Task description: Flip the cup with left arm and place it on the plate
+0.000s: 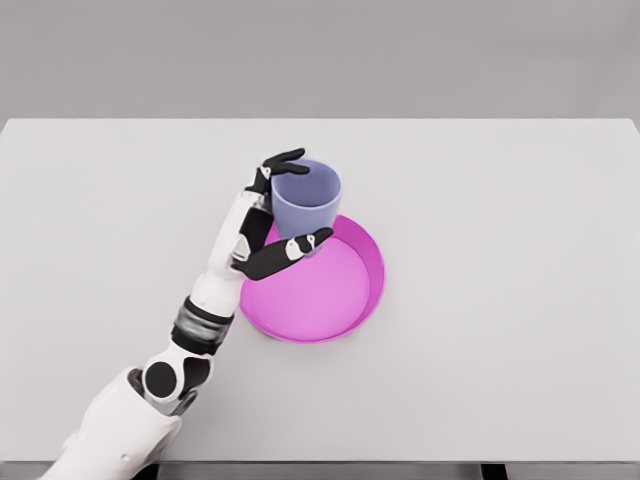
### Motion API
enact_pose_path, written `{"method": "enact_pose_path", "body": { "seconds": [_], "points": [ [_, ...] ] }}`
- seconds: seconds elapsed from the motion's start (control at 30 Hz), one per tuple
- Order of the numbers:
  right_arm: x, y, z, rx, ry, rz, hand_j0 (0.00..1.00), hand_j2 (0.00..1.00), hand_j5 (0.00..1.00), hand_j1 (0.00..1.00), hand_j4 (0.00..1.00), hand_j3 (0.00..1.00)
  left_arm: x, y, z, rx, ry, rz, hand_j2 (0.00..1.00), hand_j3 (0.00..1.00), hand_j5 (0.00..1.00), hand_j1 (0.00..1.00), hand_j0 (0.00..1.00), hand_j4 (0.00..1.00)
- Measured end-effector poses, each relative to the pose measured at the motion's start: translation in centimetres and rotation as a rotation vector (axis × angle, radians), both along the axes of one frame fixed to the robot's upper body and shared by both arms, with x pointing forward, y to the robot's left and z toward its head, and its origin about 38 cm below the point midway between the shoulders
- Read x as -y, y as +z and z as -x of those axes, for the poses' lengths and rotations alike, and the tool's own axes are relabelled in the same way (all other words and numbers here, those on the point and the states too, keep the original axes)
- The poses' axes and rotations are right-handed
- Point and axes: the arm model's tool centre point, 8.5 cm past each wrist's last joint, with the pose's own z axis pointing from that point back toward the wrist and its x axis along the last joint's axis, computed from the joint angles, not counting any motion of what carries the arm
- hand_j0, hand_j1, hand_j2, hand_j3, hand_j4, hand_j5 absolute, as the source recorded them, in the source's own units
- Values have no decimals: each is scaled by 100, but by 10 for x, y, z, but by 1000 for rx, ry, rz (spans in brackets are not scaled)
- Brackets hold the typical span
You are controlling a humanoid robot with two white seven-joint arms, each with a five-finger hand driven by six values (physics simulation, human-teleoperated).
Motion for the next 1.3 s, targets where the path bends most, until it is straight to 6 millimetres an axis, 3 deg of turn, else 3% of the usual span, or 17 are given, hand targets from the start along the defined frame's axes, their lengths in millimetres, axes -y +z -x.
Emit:
{"method": "enact_pose_path", "body": {
  "seconds": [0.57,0.93,1.3],
  "points": [
    [0,0,0,0,0,0,100,100,100,100,100,100,13,-11,7,-36,-24,6,44,44,44,44,44,44],
    [0,0,-1,2,0,0,100,100,100,100,100,100,9,-9,7,-31,-18,10,64,64,64,64,64,64],
    [0,0,0,0,0,0,100,100,100,100,100,100,10,-5,8,-21,-19,15,68,68,68,68,68,68]
  ]
}}
